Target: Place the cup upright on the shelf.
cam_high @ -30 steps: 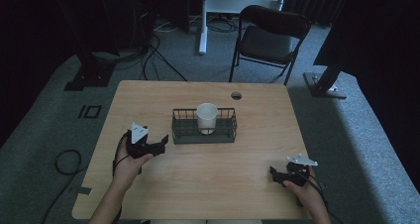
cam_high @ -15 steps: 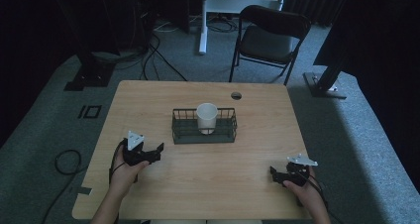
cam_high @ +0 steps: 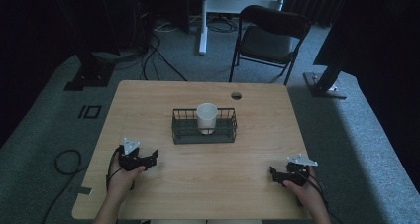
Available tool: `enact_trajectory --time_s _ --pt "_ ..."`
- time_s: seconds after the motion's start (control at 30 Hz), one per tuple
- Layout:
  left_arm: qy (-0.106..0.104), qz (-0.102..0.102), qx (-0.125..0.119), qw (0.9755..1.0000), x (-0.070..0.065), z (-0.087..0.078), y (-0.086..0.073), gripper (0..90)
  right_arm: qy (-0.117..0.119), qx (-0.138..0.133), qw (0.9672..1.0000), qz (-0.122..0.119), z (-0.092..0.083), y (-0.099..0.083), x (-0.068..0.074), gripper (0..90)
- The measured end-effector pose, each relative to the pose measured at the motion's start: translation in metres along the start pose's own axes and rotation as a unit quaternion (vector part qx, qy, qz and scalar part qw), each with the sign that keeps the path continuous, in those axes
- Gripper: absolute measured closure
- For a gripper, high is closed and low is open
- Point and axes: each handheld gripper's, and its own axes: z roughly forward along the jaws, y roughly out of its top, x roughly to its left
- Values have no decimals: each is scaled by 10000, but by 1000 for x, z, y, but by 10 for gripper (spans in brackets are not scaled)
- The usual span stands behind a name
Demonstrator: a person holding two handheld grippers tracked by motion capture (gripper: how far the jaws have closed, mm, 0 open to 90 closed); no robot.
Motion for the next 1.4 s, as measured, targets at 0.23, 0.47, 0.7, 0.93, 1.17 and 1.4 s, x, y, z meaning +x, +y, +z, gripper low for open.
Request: enact_trajectory --time_s 0.23,0.47,0.7,0.93,1.17,1.4 --pt "141 -56 255 9996 4 1 -5 103 0 -2 10000 -1 0 0 0 110" --pt "450 -148 430 9980 12 -1 -11 103 0 -2 10000 1 0 0 0 110" --pt "767 -341 729 9938 23 -4 -15 103 1 0 10000 2 0 0 0 110" --pt "1033 -379 793 9908 27 -6 -16 99 0 -3 10000 2 0 0 0 110" --pt "1390 -718 745 9849 29 -7 -18 100 0 -3 10000 -2 0 0 0 110" --pt "1649 -957 722 9790 27 -6 -17 100 0 0 10000 0 0 0 0 110"
